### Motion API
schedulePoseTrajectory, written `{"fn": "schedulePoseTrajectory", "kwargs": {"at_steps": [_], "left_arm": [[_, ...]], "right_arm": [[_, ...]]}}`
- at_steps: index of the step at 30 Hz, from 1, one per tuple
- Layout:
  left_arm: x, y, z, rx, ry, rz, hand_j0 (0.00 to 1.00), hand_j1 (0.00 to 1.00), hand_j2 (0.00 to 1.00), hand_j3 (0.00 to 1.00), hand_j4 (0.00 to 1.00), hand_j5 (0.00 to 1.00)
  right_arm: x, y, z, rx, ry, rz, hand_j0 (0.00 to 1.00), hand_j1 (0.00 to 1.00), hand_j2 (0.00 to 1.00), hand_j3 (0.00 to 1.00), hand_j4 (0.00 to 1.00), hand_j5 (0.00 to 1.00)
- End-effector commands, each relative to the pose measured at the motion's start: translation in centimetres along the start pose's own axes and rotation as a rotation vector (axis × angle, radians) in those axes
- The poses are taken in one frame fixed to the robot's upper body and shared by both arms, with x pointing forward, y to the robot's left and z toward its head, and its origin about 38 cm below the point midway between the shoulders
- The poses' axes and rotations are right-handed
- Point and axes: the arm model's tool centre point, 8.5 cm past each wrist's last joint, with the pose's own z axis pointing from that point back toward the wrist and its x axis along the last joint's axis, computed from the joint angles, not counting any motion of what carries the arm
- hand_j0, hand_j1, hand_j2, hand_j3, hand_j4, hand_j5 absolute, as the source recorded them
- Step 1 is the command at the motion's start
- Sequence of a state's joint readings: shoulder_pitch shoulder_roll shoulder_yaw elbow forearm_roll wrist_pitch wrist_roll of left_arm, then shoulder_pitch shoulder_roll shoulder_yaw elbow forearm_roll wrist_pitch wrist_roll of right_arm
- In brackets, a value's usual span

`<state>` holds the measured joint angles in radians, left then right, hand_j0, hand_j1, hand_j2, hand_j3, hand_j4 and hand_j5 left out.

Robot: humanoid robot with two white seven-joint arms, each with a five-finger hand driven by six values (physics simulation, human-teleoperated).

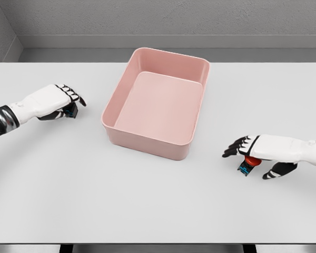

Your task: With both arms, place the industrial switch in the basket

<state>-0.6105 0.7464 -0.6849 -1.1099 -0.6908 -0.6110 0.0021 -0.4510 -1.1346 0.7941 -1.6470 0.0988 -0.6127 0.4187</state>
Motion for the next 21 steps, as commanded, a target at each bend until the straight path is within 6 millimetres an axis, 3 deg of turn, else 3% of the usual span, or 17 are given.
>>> {"fn": "schedulePoseTrajectory", "kwargs": {"at_steps": [1, 6, 8, 12, 21], "left_arm": [[0.1, 0.2, 0.0, 0.008, -0.003, 0.004, 0.40, 0.40, 0.40, 0.40, 0.40, 0.40], [1.6, 2.5, 0.5, 0.039, -0.066, -0.050, 0.25, 0.25, 0.25, 0.25, 0.25, 0.25], [1.8, 2.9, 0.7, 0.043, -0.073, -0.063, 0.24, 0.24, 0.24, 0.24, 0.24, 0.24], [3.6, 5.8, 1.3, 0.093, -0.139, -0.118, 0.24, 0.24, 0.24, 0.24, 0.24, 0.24], [7.1, 10.7, 0.2, 0.215, -0.250, -0.173, 0.24, 0.24, 0.24, 0.24, 0.24, 0.24]], "right_arm": [[0.1, 0.1, -0.2, 0.000, -0.006, -0.008, 0.93, 0.93, 0.93, 0.93, 0.93, 0.93], [0.1, 0.1, -0.2, 0.002, -0.006, -0.008, 0.86, 0.86, 0.86, 0.86, 0.86, 0.86], [0.0, 0.2, -0.2, 0.008, -0.004, -0.009, 0.82, 0.82, 0.82, 0.82, 0.82, 0.82], [-0.1, 0.1, 0.0, 0.019, 0.001, -0.005, 0.77, 0.77, 0.77, 0.77, 0.77, 0.77], [-0.1, -0.1, 0.2, 0.034, 0.005, 0.002, 0.62, 0.62, 0.62, 0.62, 0.62, 0.62]]}}
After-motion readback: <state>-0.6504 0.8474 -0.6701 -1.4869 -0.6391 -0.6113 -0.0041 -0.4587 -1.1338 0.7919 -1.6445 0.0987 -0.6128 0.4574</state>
